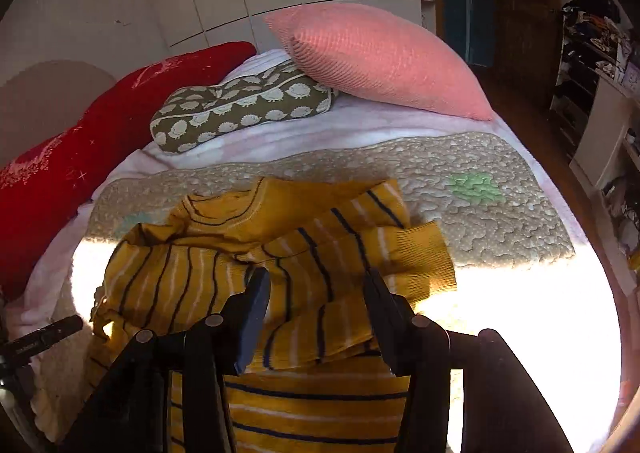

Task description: Fold small clothes

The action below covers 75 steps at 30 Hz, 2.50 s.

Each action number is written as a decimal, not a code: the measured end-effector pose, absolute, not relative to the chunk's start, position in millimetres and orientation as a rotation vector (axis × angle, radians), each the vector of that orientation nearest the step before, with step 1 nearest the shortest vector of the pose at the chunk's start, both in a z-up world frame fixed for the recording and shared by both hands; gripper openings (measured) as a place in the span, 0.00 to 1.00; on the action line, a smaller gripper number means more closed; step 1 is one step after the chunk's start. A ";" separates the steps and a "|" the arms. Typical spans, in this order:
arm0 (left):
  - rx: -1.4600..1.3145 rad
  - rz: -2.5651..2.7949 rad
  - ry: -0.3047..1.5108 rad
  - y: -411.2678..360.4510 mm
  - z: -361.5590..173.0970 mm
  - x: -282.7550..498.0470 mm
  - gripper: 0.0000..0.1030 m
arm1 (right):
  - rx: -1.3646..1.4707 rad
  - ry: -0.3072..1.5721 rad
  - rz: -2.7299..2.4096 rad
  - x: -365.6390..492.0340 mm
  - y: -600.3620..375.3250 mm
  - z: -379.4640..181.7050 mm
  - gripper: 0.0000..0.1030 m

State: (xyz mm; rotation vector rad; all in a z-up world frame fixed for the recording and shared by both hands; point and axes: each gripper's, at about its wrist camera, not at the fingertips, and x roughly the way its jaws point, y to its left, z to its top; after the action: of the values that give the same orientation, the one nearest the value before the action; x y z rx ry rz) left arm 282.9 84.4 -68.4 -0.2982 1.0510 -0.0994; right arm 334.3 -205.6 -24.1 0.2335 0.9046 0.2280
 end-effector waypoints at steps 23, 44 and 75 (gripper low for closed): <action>-0.501 -0.023 1.040 182.6 -96.6 210.8 0.56 | 0.154 1.192 0.519 419.8 64.9 -95.5 0.27; -0.290 -0.017 1.173 81.7 -106.8 340.8 0.56 | 0.303 1.060 0.048 342.1 -259.8 -100.5 0.26; -0.356 -0.029 1.160 75.0 -108.2 67.3 0.78 | 0.653 0.947 0.255 40.7 -276.5 -123.5 0.62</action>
State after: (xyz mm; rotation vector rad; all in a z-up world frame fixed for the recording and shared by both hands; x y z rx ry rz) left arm 67.3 75.0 -108.1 -0.3563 1.1601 -0.0294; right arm 40.7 -276.5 -123.5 0.6529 0.9475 0.2547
